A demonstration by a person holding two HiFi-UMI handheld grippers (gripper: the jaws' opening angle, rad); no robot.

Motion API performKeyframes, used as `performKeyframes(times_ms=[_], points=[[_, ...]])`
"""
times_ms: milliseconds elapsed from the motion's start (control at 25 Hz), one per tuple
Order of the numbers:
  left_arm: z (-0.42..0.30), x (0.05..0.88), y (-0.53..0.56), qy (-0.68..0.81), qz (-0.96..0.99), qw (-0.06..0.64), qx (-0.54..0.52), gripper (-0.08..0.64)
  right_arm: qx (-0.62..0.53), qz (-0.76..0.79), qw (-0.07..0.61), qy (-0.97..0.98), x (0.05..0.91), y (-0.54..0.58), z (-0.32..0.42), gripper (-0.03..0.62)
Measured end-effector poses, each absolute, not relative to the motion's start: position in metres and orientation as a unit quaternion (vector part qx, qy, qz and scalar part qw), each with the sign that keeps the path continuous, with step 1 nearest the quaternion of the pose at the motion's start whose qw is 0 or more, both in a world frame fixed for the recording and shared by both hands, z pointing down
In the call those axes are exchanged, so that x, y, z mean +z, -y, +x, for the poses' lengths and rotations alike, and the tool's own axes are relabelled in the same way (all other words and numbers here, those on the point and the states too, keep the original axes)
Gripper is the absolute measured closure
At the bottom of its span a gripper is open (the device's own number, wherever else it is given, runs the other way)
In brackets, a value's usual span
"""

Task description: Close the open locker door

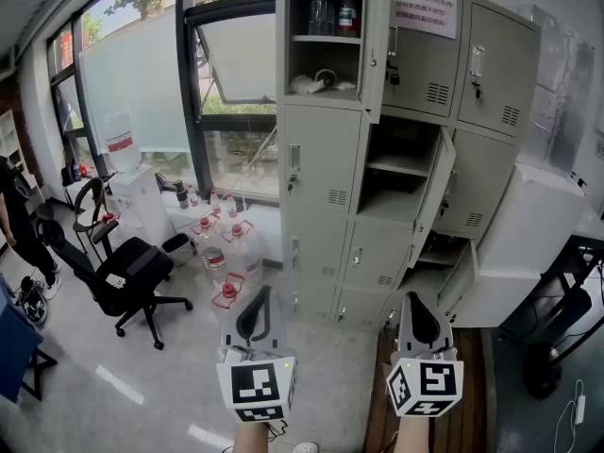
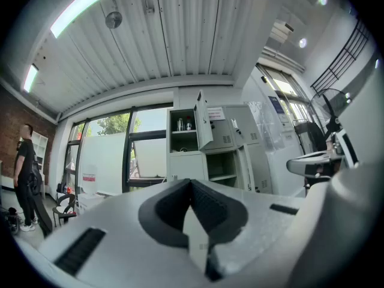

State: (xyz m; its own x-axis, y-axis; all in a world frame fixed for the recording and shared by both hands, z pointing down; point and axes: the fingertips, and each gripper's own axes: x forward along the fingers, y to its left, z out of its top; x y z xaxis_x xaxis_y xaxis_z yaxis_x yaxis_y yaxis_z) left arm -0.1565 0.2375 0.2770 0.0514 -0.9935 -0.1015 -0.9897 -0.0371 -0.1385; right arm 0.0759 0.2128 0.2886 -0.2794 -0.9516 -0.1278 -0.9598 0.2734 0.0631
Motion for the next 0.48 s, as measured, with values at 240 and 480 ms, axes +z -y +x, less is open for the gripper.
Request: performKeyframes(times_ms=[240, 480], points=[[-0.1549, 0.2774, -0.2374, -0.689, -0.72, 0.085, -0.012, 0.558, 0.062, -0.599, 0.034, -0.798, 0.2884, -0.2121, 0.0773, 0.574], [-0.1576, 0.2795, -0.2364, -0.69, -0.719, 0.084, -0.012, 0.558, 0.062, -0.6, 0.034, -0.797, 0.2893, -0.2111, 0.0767, 0.574]])
